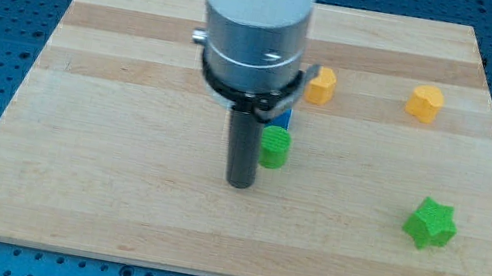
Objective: Move your arm below the green star
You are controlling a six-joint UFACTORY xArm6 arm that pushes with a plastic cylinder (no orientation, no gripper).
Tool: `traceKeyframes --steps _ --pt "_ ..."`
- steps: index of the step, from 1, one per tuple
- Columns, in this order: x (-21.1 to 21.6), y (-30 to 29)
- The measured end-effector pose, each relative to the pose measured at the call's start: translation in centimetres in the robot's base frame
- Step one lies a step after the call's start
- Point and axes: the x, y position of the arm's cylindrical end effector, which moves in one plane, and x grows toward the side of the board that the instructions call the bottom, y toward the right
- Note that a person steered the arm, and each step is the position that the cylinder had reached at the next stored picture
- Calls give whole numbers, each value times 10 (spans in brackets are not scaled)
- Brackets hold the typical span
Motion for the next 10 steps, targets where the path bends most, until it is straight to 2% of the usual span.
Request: traceKeyframes --steps 2,3,4,6,7,8,10 --pt "-89 20" --pt "-83 22" --pt "-22 22" --pt "86 81" --pt "89 135" --pt "72 170" --pt "40 179"
